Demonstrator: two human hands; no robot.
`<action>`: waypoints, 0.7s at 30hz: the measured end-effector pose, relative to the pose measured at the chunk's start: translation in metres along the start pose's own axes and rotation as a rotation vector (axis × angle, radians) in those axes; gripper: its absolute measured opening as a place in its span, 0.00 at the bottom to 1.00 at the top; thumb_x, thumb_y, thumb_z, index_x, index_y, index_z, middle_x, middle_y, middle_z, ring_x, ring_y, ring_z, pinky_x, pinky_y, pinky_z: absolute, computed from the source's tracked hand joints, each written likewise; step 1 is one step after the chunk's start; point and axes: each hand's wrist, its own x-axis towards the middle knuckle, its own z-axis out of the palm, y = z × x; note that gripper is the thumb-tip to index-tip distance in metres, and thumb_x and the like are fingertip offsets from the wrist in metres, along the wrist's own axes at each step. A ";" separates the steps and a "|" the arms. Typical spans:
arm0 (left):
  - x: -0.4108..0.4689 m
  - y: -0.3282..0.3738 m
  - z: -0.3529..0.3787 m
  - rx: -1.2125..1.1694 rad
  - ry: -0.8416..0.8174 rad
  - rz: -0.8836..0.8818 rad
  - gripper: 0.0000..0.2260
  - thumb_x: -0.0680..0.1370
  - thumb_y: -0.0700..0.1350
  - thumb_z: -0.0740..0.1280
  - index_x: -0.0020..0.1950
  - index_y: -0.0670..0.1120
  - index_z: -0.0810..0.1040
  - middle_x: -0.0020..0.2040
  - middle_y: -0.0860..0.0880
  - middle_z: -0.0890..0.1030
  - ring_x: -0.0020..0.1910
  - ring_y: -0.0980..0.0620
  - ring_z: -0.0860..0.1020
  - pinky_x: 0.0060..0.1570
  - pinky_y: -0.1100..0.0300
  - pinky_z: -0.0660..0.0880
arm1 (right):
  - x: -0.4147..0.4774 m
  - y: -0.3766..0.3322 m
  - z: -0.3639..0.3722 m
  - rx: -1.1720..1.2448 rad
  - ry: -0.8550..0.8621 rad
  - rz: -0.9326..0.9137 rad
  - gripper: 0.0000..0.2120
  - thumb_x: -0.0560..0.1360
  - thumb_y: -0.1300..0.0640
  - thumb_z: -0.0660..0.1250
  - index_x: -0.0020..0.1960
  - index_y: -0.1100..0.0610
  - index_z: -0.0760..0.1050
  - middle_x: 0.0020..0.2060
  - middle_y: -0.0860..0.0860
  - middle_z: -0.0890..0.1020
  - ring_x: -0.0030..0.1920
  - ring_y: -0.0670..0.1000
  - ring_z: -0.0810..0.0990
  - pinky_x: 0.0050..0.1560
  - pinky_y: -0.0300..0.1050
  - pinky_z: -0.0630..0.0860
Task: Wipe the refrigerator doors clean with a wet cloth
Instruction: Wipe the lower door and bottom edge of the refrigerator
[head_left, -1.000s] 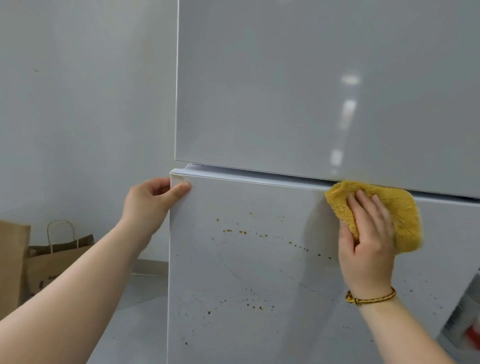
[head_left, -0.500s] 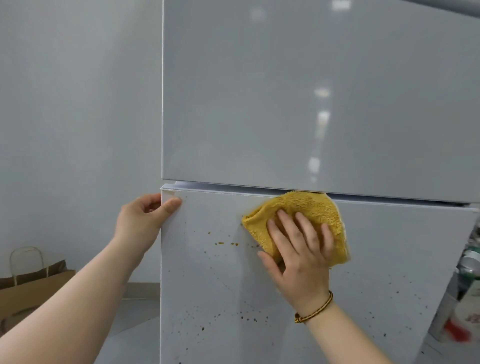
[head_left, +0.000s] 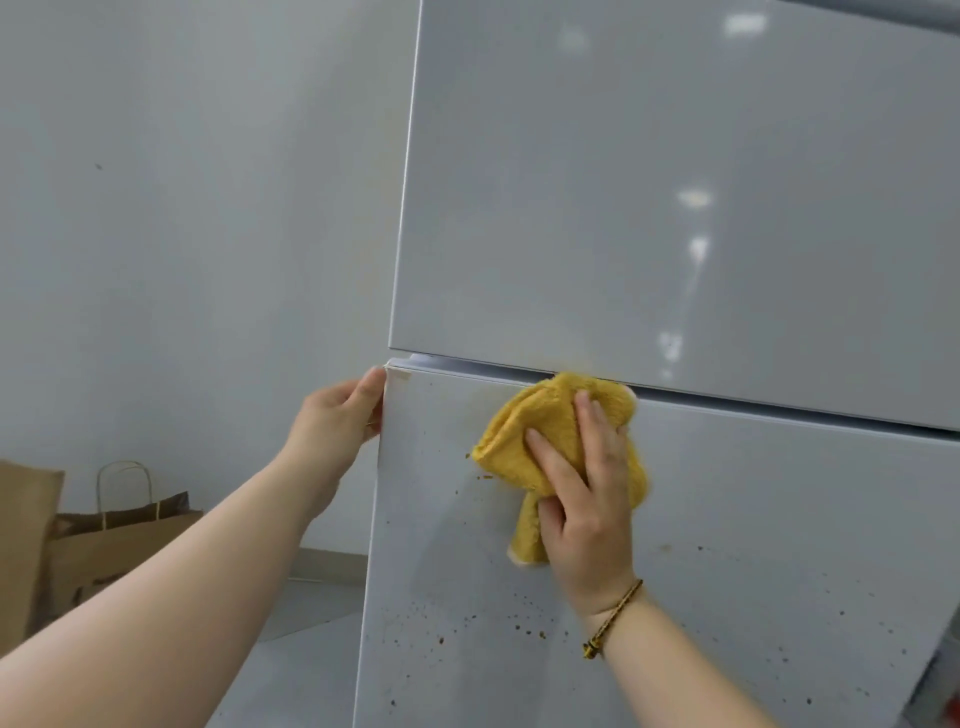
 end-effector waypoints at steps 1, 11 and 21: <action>-0.001 0.001 -0.002 -0.061 -0.036 -0.030 0.13 0.81 0.48 0.55 0.45 0.46 0.78 0.45 0.49 0.80 0.46 0.53 0.78 0.50 0.63 0.73 | 0.010 -0.007 0.007 -0.044 -0.038 -0.031 0.15 0.79 0.57 0.51 0.64 0.52 0.66 0.74 0.47 0.52 0.74 0.52 0.51 0.70 0.62 0.49; 0.000 0.005 -0.012 0.089 -0.099 -0.046 0.12 0.80 0.50 0.56 0.44 0.51 0.77 0.46 0.52 0.81 0.48 0.54 0.78 0.57 0.57 0.70 | -0.032 -0.025 0.048 -0.360 -0.441 -0.670 0.23 0.73 0.46 0.55 0.67 0.48 0.61 0.69 0.49 0.60 0.74 0.56 0.38 0.72 0.61 0.37; 0.007 0.014 -0.014 0.237 -0.105 0.011 0.08 0.77 0.48 0.64 0.39 0.51 0.79 0.31 0.57 0.81 0.29 0.66 0.78 0.49 0.64 0.72 | 0.030 -0.020 0.041 -0.329 -0.227 -0.334 0.21 0.73 0.51 0.57 0.66 0.48 0.63 0.68 0.51 0.63 0.74 0.56 0.51 0.70 0.61 0.42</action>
